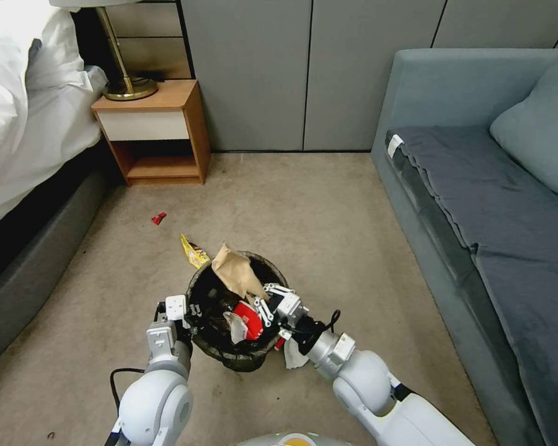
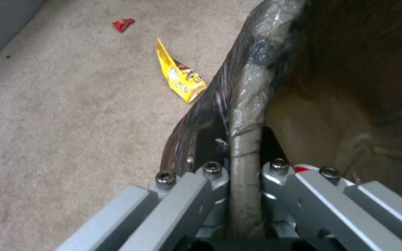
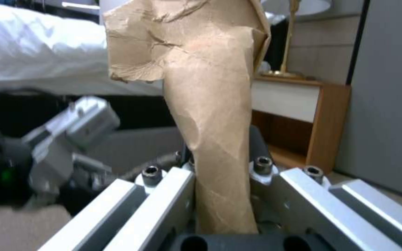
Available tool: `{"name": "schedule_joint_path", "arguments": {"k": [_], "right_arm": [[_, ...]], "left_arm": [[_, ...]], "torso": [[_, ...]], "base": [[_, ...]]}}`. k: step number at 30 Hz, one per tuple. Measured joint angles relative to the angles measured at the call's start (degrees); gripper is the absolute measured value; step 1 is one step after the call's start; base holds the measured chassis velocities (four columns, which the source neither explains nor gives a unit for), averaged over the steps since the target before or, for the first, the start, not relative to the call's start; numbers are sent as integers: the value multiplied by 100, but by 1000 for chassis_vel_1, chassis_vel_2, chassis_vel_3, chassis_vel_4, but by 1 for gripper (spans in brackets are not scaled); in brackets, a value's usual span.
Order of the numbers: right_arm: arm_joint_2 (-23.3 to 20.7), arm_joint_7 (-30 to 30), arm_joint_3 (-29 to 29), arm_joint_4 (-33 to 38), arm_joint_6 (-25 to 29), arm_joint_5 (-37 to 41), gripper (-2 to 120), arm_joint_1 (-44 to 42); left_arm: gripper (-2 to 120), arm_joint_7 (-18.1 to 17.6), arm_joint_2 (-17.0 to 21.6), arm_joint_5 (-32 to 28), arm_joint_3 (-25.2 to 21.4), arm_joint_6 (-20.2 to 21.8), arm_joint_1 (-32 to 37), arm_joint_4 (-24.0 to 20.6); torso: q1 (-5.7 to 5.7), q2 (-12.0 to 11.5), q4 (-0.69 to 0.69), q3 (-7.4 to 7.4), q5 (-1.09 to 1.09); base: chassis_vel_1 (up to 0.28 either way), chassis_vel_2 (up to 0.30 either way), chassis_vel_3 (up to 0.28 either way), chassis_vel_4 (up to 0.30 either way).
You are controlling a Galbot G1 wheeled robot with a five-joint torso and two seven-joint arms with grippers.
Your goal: Pick up the trash bin, then pick up the garbage from the floor and place it into the trash bin.
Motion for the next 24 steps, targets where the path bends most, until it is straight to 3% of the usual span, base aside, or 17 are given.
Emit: {"name": "schedule_joint_path", "arguments": {"k": [8,12,16,24], "right_arm": [[96,124,9,-342,-26,-97,4,-20],[129,139,38,-439,-26,-111,22,23],[123,139,39,-438,-29,-111,31,22],[68,139,16,-401,-33,-209,67,-117]], "left_arm": [[0,3,-23,-2,6,0,-29,-41],[0,3,-21,-14,4,0,-24,-86],[0,3,-13,-18,-4,0,-23,-92],[0,1,-36,-28,3,18,-66,-95]], "torso": [[0,0,-1,0,0],[0,0,0,0,0],[0,0,0,0,0],[0,0,0,0,0]], "base": [[0,0,0,0],[0,0,0,0],[0,0,0,0],[0,0,0,0]]}}
